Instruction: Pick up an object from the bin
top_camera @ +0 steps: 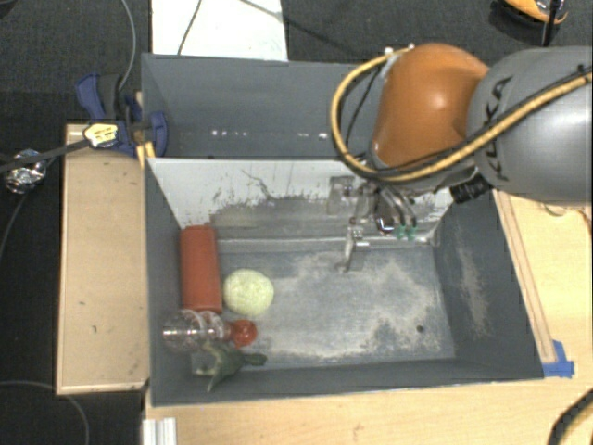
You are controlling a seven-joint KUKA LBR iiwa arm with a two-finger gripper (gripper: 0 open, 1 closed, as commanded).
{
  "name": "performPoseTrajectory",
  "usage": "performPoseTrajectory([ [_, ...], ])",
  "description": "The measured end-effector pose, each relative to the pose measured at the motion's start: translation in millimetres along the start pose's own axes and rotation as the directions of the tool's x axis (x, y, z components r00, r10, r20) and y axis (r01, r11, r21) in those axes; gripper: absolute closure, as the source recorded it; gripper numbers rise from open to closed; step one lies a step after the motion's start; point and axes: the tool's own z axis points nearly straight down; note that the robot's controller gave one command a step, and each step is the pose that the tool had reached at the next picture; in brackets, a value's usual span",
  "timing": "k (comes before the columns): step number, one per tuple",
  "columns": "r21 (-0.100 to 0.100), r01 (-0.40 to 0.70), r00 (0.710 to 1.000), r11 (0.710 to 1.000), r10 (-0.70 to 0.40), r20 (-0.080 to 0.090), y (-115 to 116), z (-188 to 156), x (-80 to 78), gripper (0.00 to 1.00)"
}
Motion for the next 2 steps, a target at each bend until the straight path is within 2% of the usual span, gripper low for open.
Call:
performPoseTrajectory([
  [1,0.0,-0.001,1.0,1.0,0.001,0.008,-0.3,-4.9,-1.4,0.0],
  [2,0.0,0.018,1.0,1.0,-0.018,0.015,29.1,35.2,5.7,0.0],
])
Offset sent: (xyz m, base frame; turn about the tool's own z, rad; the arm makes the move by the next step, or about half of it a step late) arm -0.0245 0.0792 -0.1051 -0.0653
